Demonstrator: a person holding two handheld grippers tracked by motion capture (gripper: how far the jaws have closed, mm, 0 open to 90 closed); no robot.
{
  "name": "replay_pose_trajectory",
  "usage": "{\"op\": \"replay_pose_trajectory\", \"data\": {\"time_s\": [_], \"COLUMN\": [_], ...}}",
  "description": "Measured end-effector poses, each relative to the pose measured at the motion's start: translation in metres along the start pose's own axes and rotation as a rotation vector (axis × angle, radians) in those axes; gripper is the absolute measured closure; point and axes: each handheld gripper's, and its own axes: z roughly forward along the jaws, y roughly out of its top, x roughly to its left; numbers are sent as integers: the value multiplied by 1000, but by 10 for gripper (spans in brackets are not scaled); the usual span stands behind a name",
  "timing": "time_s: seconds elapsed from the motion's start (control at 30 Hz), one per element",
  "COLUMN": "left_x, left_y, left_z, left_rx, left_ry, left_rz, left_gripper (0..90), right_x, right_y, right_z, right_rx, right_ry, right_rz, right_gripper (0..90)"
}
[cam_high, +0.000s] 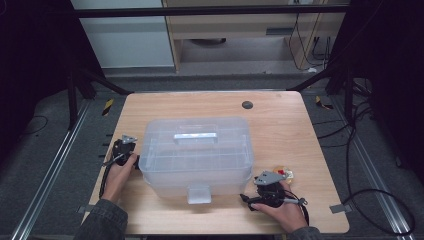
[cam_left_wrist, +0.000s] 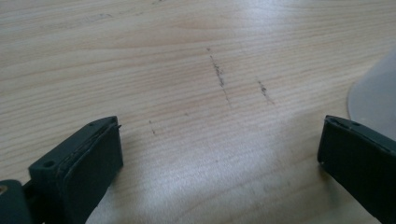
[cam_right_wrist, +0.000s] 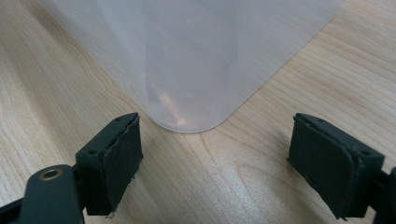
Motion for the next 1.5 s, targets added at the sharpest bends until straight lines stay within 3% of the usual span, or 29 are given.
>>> {"op": "replay_pose_trajectory", "data": {"time_s": [0.1, 0.33, 0.53, 0.67, 0.77, 0.97, 1.2, 1.4, 1.5], "left_x": [1, -7, -19, -27, -30, -38, -48, -53, -53], "left_y": [-3, -13, -18, -28, -34, -44, -46, -51, -55], "left_z": [-7, -36, -67, -78, -87, -98, -104, -109, -112], "left_rx": [-4, -7, -55, -42, -30, -36, -46, -58, -65], "left_ry": [16, -4, -13, -31, -55, -97, -132, -139, -112], "left_rz": [22, 41, 66, 105, 97, 106, 128, 154, 170], "left_gripper": [36, 34, 65, 67, 75, 109, 131, 141, 140], "right_x": [0, 0, 5, 9, 9, 4, 0, -10, -14], "right_y": [0, 0, 2, 4, 7, 15, 30, 41, 47], "right_z": [0, -1, -7, -13, -19, -34, -63, -90, -99], "right_rx": [0, 9, 32, 46, 33, 5, 20, 53, 57], "right_ry": [-2, -6, -12, -2, -8, -25, -53, -86, -96], "right_rz": [2, 0, -24, -31, -26, -4, -8, -8, -14], "right_gripper": [170, 165, 187, 196, 196, 217, 220, 198, 204]}}
